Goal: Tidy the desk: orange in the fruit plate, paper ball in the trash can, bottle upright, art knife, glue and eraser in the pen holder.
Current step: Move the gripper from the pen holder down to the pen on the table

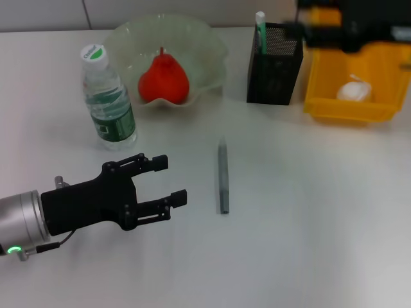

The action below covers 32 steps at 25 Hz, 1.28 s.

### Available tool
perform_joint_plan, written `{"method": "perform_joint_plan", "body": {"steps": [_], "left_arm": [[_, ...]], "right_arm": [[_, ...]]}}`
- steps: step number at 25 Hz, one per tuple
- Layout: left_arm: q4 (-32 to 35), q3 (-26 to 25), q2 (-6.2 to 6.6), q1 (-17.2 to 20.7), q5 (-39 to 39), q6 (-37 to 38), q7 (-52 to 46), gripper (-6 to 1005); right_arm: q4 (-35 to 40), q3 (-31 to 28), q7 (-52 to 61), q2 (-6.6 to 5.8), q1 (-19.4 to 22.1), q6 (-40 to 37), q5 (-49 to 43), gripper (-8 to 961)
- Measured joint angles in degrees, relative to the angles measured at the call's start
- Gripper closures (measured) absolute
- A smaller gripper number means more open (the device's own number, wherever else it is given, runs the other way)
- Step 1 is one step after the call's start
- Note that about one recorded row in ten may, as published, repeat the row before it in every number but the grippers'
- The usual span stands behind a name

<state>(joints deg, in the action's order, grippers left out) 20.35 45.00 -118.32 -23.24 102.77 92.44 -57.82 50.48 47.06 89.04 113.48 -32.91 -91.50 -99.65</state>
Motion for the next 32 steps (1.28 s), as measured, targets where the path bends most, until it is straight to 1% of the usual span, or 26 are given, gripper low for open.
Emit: {"method": "perform_joint_plan", "body": {"steps": [1,2,3,4,5,6,8,9,10,11,14,15,16,17,19,20,21,22,25,26,27,28,29,30,31,32], "left_arm": [[0.00,0.00,0.00,0.00,0.00,0.00,0.00,200],[0.15,-0.01,0.00,-0.06,-0.16,0.05,-0.58,200],[0.40,-0.01,0.02,-0.32,-0.80,0.27,-2.99,200],[0.40,-0.01,0.02,-0.32,-0.80,0.27,-2.99,200],[0.61,-0.01,0.13,-0.59,-1.10,0.41,-5.01,200],[0.61,-0.01,0.13,-0.59,-1.10,0.41,-5.01,200],[1.46,0.02,0.14,-0.76,-1.24,0.66,-7.49,200],[1.96,0.08,0.14,-0.81,-1.24,0.85,-8.66,200],[3.13,0.25,0.10,-1.03,-1.25,1.41,-11.80,200],[3.13,0.25,0.10,-1.03,-1.25,1.41,-11.80,200],[5.41,0.08,0.07,-1.36,-1.31,2.75,-16.78,200],[8.45,0.03,-0.04,-1.49,-1.72,4.33,-21.48,200],[8.45,0.03,-0.04,-1.49,-1.72,4.33,-21.48,200],[10.00,0.15,-0.13,-1.62,-1.94,5.14,-24.28,200],[15.24,0.55,-0.33,-3.77,-2.72,8.26,-34.46,199],[15.24,0.55,-0.33,-3.77,-2.72,8.26,-34.46,199],[17.74,0.58,-0.34,-5.19,-2.96,10.03,-39.20,199],[17.74,0.58,-0.34,-5.19,-2.96,10.03,-39.20,199],[22.45,0.57,-0.32,-7.32,-3.99,13.12,-46.00,199],[22.45,0.57,-0.32,-7.32,-3.99,13.12,-46.00,199],[24.12,0.54,-0.26,-7.71,-4.72,13.85,-47.79,199],[28.09,0.52,-0.08,-8.49,-6.14,14.90,-51.82,199],[28.09,0.52,-0.08,-8.49,-6.14,14.90,-51.82,199],[32.50,0.52,0.04,-9.20,-7.01,15.12,-56.24,199],[32.50,0.52,0.04,-9.20,-7.01,15.12,-56.24,199],[34.96,0.47,0.07,-9.62,-7.23,14.98,-58.67,199]], "right_arm": [[0.00,0.00,0.00,0.00,0.00,0.00,0.00,262],[-2.42,-0.76,-2.23,-0.76,0.66,-2.00,-0.13,262],[-8.02,-1.11,-6.98,-2.57,1.96,-5.02,-0.75,262],[-8.02,-1.11,-6.98,-2.57,1.96,-5.02,-0.75,262],[-12.98,-1.09,-11.09,-3.99,3.05,-6.21,-2.66,262],[-12.98,-1.09,-11.09,-3.99,3.05,-6.21,-2.66,262],[-15.70,-1.30,-13.96,-4.47,4.11,-6.31,-5.61,262],[-16.12,-1.33,-15.24,-4.46,4.72,-6.00,-7.09,261],[-16.52,-1.35,-17.72,-3.99,5.97,-5.10,-9.91,261],[-16.52,-1.35,-17.72,-3.99,5.97,-5.10,-9.91,261],[-16.82,-1.37,-20.48,-3.38,7.28,-3.78,-12.08,261],[-17.13,-1.32,-21.75,-3.30,7.63,-3.40,-12.38,261],[-17.13,-1.32,-21.75,-3.30,7.63,-3.40,-12.38,261],[-17.36,-1.19,-22.40,-3.30,7.73,-3.09,-12.55,261],[-17.69,-1.24,-23.72,-3.05,7.80,-1.74,-13.53,261],[-17.69,-1.24,-23.72,-3.05,7.80,-1.74,-13.53,261],[-17.89,-1.33,-24.31,-2.85,7.74,-0.96,-13.78,261],[-17.89,-1.33,-24.31,-2.85,7.74,-0.96,-13.78,261],[-18.74,-0.93,-24.71,-2.76,7.33,0.61,-13.99,262],[-18.74,-0.93,-24.71,-2.76,7.33,0.61,-13.99,262],[-18.95,-0.84,-24.74,-2.76,7.21,0.88,-14.04,262],[-19.15,-0.88,-24.77,-2.75,7.05,0.98,-14.12,262],[-19.15,-0.88,-24.77,-2.75,7.05,0.98,-14.12,262],[-19.14,-1.16,-24.79,-2.74,7.04,0.81,-14.12,262],[-19.14,-1.16,-24.79,-2.74,7.04,0.81,-14.12,262],[-19.12,-1.25,-24.79,-2.73,7.04,0.76,-14.12,262]]}}
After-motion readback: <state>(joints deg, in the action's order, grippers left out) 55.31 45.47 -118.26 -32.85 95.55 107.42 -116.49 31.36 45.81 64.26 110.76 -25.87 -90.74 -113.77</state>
